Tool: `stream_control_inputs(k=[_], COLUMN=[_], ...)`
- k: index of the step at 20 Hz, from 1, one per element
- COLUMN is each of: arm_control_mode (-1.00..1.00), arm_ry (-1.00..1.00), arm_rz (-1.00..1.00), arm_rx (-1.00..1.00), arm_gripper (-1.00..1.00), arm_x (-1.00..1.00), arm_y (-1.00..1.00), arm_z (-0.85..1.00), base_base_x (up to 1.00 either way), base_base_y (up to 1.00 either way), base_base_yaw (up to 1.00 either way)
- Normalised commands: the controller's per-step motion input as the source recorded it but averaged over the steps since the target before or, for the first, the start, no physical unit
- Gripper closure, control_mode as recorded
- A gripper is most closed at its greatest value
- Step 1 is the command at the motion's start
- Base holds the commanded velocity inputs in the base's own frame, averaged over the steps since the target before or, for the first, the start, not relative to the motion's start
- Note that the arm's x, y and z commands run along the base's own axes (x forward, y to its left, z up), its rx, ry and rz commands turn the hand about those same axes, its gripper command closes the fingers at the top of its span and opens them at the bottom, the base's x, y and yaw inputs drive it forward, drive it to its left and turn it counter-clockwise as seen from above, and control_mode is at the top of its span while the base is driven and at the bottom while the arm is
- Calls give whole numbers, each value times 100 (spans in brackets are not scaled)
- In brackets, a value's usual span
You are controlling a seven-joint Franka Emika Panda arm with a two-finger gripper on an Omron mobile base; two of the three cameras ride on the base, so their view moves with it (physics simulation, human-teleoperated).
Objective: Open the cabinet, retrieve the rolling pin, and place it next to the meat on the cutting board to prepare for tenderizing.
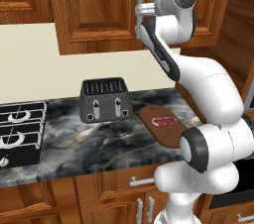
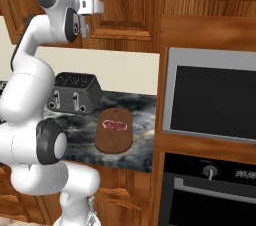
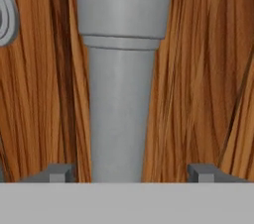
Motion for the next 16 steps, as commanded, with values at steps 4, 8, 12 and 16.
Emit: stream_control_inputs(k=[4,8,12,16], arm_control_mode=[-100,-100,-100,-100], arm_ry=[9,2,0,0], arm_rz=[2,3,3,3], arm_rx=[0,0,0,0], arm_gripper=[100,100,100,100], arm_x=[28,9,15,20], arm_y=[4,3,0,3], arm_z=[-1,-2,-1,0], base_base_x=[0,0,0,0], base_base_y=[0,0,0,0], base_base_yaw=[0,0,0,0])
